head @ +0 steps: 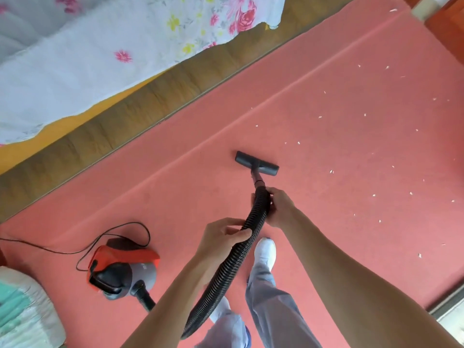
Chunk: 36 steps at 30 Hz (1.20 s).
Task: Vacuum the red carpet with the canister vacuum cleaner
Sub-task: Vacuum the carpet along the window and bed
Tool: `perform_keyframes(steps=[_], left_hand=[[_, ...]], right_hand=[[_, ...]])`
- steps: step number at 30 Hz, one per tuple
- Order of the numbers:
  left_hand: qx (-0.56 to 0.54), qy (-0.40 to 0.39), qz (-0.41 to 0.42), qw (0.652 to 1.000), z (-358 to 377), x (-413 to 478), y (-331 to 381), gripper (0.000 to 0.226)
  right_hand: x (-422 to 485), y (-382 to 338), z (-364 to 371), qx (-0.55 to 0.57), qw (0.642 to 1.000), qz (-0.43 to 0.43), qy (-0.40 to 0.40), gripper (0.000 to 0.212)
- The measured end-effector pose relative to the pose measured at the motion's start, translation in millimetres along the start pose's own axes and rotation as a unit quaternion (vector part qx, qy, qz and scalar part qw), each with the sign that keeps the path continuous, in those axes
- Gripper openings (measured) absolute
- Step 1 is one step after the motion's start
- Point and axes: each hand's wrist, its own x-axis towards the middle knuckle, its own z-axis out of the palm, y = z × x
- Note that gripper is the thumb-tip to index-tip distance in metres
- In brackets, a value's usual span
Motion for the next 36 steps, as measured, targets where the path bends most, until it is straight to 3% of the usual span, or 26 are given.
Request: perform_keyframes(steps=[8,17,23,26,31,36], left_hand=[[-0.027,0.044,-0.013,0.999,14,63,20,0.02],[-0.021,0.016,-0.009,1.0,14,134,67,0.025],[-0.01,-0.123,-0.026,0.992,-25,133,82,0.04],[0.029,-0.172,-0.037,0.984,-43,129,86,0.046],[0.053,-0.147,-0.029,0.987,-34,131,90,0.042],[0.028,-0.081,-0.017,0.996,-6,141,91,0.029]], right_hand=[[44,-51,45,-0.08,0.997,-0.016,0.003,0.016],[86,-101,91,-0.077,0.996,-0.048,0.012,0.016],[67,-96,106,-0.032,0.998,-0.048,-0.014,0.019],[53,-88,104,-0.061,0.998,-0.021,-0.02,0.024],[53,-94,121,-0.141,0.99,-0.025,0.011,0.017],[68,-113,113,-0.152,0.987,-0.032,0.041,0.025]])
